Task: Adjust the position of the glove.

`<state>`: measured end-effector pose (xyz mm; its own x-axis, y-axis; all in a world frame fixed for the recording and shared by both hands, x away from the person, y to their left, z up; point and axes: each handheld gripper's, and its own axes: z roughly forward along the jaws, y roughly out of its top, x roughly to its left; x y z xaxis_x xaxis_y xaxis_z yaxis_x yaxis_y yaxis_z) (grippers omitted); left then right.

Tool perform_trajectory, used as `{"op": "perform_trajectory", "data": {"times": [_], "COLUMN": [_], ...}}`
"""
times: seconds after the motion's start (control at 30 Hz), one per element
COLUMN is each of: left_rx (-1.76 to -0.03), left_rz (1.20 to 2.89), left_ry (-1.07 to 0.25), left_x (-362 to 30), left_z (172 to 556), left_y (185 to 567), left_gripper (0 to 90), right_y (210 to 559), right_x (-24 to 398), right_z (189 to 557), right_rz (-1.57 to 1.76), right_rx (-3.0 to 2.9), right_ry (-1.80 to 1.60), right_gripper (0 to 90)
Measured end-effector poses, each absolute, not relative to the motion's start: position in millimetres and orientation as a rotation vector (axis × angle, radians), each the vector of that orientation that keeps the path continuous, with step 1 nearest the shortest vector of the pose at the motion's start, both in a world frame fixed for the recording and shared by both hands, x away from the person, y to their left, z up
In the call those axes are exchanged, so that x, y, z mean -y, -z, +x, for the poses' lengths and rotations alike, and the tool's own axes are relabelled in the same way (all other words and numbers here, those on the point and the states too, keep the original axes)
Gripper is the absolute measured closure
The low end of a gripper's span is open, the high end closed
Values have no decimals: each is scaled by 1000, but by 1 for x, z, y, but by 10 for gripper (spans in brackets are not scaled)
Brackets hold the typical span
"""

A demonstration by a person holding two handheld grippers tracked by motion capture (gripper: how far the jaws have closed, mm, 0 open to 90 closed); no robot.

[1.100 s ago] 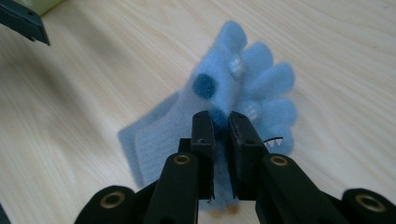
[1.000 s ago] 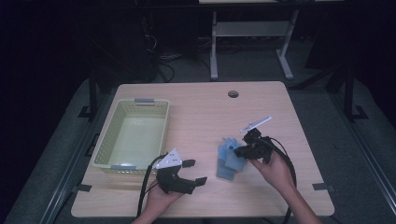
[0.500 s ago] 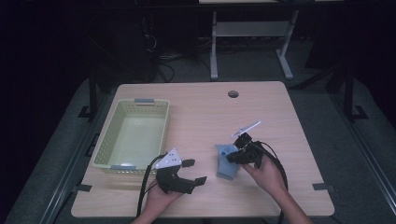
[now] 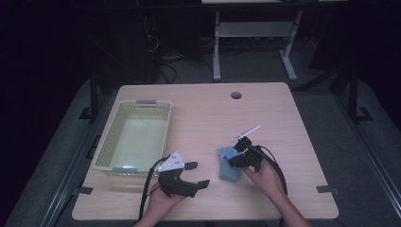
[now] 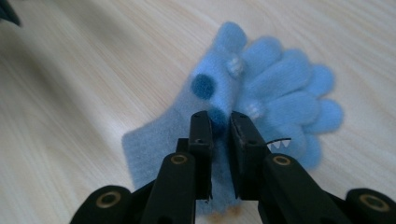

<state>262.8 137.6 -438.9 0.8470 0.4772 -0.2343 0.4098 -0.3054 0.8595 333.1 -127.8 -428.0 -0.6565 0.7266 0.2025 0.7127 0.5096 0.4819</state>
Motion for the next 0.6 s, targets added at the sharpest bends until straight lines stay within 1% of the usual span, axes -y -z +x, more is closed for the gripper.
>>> {"op": "perform_trajectory", "data": {"times": [0.07,0.13,0.17,0.2,0.27,0.3,0.37,0.47,0.53,0.6], "left_rx": [-659,-659,-660,-660,-662,-663,-671,-680,-682,-685], "left_rz": [1933,1936,1936,1937,1937,1936,1932,1930,1935,1933], "left_ry": [-76,-76,-76,-77,-77,-78,-82,-79,-80,-77], "left_x": [-138,-138,-137,-138,-138,-138,-138,-137,-137,-136], "left_z": [263,263,263,263,263,263,263,264,263,263], "left_y": [439,439,439,439,440,440,440,441,442,442], "left_gripper": [190,190,190,190,191,191,192,192,192,192], "right_y": [430,431,432,432,431,429,425,421,423,430], "right_x": [126,124,123,123,123,123,123,124,123,120], "right_z": [332,332,331,331,331,331,329,328,328,329], "right_rz": [1282,1274,1281,1281,1292,1289,1288,1267,1259,1261], "right_rx": [-2706,-2698,-2686,-2686,-2669,-2657,-2644,-2633,-2645,-2663], "right_ry": [-821,-810,-802,-802,-805,-815,-839,-878,-878,-866], "right_gripper": [785,752,675,675,616,609,614,709,741,746]}}
